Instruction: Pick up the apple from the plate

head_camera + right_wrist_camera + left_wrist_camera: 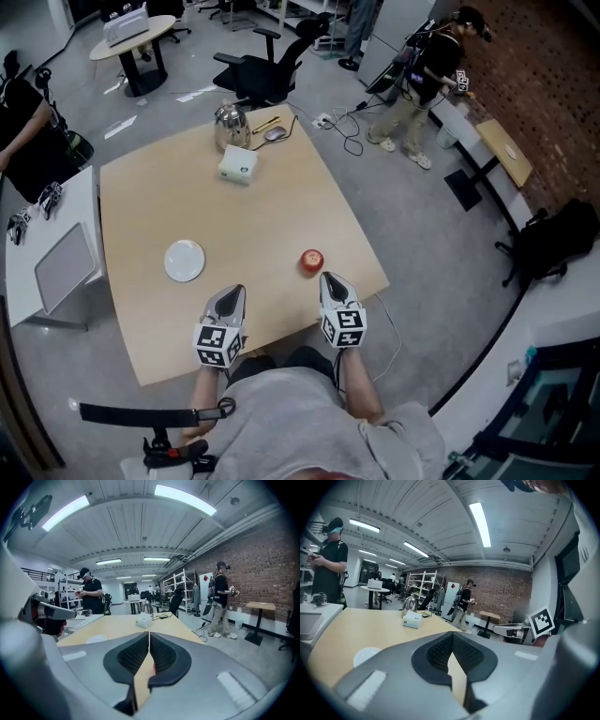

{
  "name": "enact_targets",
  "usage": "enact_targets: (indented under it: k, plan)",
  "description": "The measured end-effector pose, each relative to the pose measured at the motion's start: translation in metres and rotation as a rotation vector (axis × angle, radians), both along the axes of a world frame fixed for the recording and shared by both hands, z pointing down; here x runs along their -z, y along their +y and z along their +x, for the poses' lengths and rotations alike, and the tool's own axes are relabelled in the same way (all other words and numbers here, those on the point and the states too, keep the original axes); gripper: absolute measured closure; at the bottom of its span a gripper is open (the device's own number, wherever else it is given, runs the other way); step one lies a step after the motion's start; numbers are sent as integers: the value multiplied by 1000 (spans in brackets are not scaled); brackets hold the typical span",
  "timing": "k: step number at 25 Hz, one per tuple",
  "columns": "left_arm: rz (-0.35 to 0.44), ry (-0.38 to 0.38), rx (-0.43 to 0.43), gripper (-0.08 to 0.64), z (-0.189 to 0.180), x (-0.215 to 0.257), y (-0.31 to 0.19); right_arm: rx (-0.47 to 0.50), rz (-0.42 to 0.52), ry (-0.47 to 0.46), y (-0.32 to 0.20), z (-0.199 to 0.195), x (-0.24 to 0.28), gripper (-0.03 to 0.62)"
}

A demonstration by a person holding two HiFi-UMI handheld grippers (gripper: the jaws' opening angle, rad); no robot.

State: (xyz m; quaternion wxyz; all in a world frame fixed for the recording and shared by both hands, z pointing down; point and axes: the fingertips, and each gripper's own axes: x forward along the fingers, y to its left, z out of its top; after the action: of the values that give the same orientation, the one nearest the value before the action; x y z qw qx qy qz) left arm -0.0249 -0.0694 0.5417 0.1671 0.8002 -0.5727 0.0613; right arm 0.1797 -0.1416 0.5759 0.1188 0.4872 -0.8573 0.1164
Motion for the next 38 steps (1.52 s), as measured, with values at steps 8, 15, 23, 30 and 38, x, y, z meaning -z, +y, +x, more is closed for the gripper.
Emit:
enact_targets:
  k: [8, 15, 23, 30, 38]
  plan:
    - [6, 1, 44, 541, 14, 8, -8, 52, -11, -11, -16, 8, 5, 585]
    - [22, -9, 104, 541, 49, 15, 13, 141, 17, -11, -7, 28, 15, 586]
    - [31, -24, 163, 540, 74, 20, 26, 195, 23, -14, -3, 51, 18, 586]
    - [42, -32, 205, 540, 94, 22, 39, 238, 28, -19, 6, 67, 18, 586]
    - [39, -38, 242, 540, 130, 14, 63, 275, 20, -28, 24, 97, 8, 586]
